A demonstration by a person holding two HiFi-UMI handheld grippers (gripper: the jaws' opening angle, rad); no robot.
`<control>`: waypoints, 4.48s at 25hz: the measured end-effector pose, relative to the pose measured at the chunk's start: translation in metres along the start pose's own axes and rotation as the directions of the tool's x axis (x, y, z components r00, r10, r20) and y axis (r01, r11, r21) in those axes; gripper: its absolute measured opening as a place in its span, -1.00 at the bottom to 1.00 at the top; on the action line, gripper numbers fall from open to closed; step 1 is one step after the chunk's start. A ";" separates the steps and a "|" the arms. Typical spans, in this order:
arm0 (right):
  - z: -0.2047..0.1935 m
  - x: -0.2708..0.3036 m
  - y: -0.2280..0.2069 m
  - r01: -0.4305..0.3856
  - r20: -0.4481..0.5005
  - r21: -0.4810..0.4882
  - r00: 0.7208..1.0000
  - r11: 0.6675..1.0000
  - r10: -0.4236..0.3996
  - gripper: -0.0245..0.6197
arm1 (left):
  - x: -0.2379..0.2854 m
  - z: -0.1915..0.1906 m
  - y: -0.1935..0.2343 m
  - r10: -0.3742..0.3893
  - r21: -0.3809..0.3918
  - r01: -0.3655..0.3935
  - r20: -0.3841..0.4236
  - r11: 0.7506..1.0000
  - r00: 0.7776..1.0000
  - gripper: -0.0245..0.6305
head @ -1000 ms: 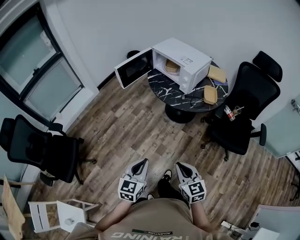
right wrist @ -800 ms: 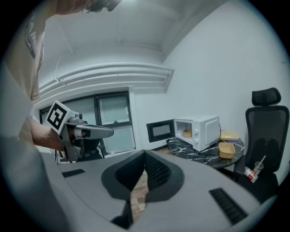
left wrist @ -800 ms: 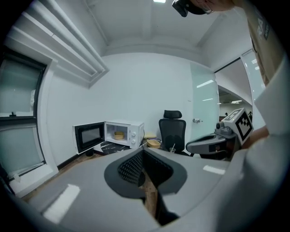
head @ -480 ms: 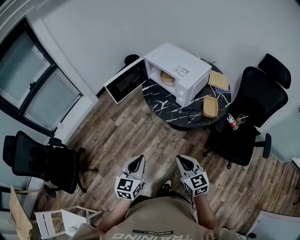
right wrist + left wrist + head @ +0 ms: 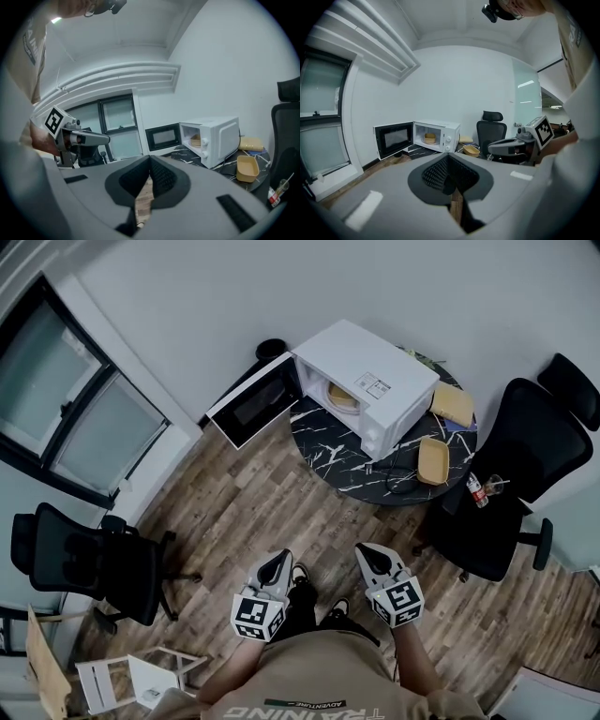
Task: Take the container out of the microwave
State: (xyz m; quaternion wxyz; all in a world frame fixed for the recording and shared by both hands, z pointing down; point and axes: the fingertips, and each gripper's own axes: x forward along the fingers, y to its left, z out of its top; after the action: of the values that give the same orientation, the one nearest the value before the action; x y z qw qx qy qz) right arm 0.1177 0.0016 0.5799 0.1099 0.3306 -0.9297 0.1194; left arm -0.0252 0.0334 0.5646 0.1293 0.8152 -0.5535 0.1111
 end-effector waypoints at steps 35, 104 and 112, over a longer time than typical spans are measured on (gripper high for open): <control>0.091 0.257 -0.090 0.171 -0.027 0.054 0.985 0.984 -0.169 -0.90 | 0.188 0.084 0.230 -0.128 0.032 0.128 0.023 0.991 0.991 -0.91; 0.037 0.442 -0.259 0.223 -0.381 -0.518 0.804 0.826 -0.456 -0.90 | 0.254 0.097 0.314 -0.051 -0.076 0.047 -0.056 0.996 0.997 -0.91; 0.033 0.394 -0.197 0.209 -0.365 -0.501 0.829 0.840 -0.424 -0.90 | 0.238 0.089 0.296 -0.124 -0.062 0.122 -0.019 0.991 0.992 -0.91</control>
State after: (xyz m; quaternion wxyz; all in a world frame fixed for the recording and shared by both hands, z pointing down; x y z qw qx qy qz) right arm -0.0583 -0.3882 0.6895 0.4181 0.4124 -0.8085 -0.0392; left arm -0.2113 -0.3087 0.5842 0.1667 0.8422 -0.5038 0.0953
